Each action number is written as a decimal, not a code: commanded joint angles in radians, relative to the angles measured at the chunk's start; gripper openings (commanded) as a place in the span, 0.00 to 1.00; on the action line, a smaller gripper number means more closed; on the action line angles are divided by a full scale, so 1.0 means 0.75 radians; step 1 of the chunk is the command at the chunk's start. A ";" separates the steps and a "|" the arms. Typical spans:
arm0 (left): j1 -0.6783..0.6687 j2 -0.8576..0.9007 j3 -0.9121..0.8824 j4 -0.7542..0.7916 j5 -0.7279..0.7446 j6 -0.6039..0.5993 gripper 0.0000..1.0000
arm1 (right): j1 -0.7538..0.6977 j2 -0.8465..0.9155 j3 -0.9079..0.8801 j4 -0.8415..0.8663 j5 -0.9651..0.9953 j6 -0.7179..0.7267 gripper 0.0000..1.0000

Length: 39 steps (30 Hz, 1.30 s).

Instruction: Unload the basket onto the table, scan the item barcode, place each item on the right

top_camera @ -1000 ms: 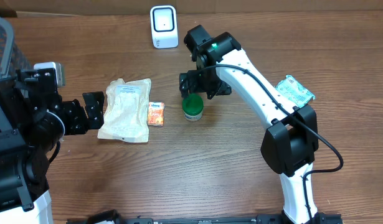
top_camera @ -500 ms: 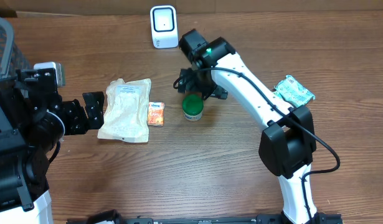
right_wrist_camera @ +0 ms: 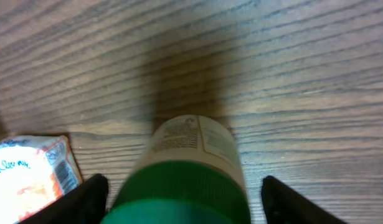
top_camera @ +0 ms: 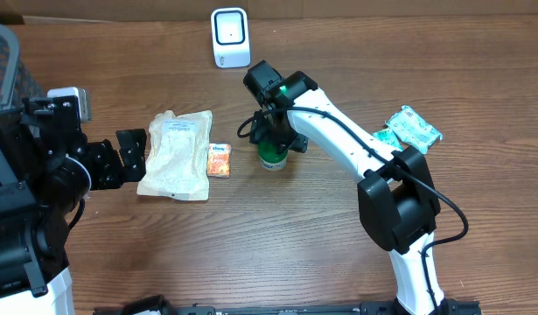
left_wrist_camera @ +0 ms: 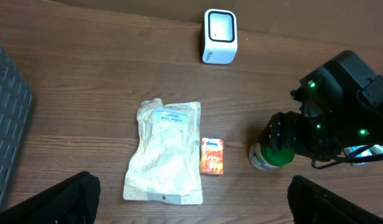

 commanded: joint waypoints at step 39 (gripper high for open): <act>0.006 -0.001 0.025 0.001 -0.003 0.026 0.99 | -0.002 -0.055 0.065 -0.087 -0.245 -2.070 0.54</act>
